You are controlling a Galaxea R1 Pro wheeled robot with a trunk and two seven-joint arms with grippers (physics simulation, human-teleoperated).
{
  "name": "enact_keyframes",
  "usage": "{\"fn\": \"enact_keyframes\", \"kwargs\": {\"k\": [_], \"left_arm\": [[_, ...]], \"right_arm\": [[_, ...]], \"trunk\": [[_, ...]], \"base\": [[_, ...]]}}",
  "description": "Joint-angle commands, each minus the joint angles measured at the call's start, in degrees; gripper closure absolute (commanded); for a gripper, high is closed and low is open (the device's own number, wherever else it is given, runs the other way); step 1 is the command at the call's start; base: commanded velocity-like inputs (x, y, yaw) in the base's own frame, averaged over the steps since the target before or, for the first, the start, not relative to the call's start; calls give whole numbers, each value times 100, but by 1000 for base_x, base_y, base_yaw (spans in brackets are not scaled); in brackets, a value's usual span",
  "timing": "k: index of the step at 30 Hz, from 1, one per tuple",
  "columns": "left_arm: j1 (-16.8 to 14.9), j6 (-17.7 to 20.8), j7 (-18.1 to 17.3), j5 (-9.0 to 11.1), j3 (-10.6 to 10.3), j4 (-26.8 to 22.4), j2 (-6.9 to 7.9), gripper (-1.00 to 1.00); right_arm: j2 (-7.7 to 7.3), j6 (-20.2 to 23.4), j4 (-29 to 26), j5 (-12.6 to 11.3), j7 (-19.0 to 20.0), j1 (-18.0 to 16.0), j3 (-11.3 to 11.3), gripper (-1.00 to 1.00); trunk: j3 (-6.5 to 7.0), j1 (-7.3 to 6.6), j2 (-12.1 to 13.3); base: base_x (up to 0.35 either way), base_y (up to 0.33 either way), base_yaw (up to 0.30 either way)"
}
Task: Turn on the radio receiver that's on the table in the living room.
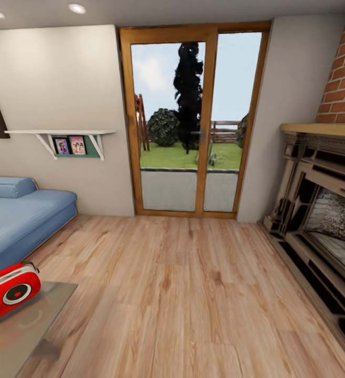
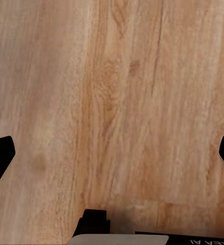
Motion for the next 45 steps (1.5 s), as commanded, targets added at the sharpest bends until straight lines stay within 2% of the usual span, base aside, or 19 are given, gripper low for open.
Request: {"fn": "enact_keyframes", "kwargs": {"k": [1,45], "left_arm": [[0,0,0,0,0,0,0,-100],[0,0,0,0,0,0,0,-100]], "right_arm": [[0,0,0,2,0,0,3,-100],[0,0,0,6,-22,1,25,-100]], "trunk": [[0,0,0],[0,0,0]], "base": [[320,0,0],[321,0,0]]}}
